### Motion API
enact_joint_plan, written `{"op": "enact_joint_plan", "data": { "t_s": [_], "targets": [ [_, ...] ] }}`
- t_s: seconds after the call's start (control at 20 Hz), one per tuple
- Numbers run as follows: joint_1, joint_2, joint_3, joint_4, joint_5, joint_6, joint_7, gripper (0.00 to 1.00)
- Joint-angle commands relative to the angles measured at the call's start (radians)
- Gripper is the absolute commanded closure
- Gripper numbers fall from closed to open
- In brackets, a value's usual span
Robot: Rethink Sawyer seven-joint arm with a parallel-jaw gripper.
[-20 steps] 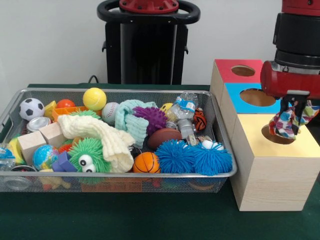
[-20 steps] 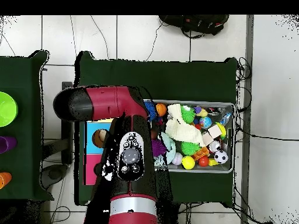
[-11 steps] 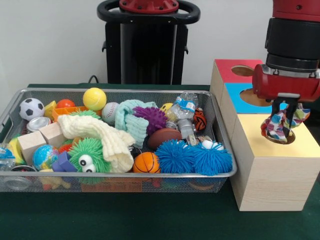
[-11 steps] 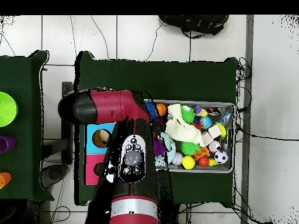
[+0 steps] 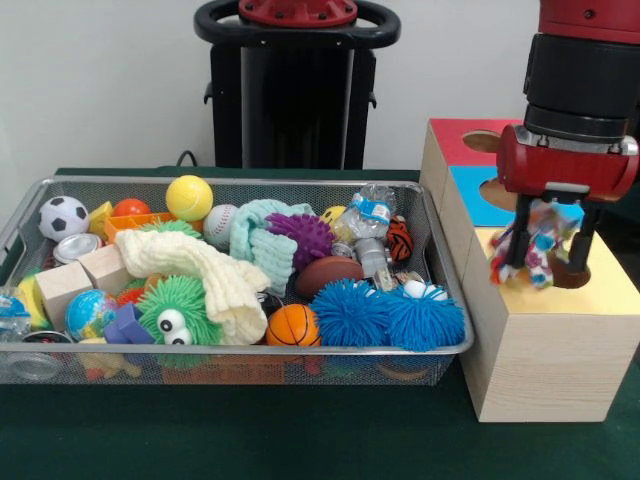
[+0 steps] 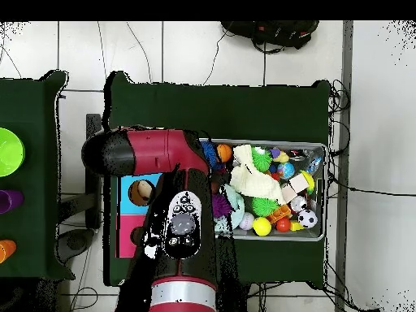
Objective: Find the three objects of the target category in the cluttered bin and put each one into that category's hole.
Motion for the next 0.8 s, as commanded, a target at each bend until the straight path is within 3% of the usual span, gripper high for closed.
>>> {"op": "enact_joint_plan", "data": {
  "t_s": [0.05,0.7,0.8],
  "targets": [
    [0.006,0.046,-0.006,0.105,0.029,0.003,0.232,0.0],
    [0.057,0.059,-0.058,0.102,0.066,0.018,0.277,0.0],
    [0.055,0.034,-0.058,0.116,0.076,0.051,0.264,0.0]
  ]
}}
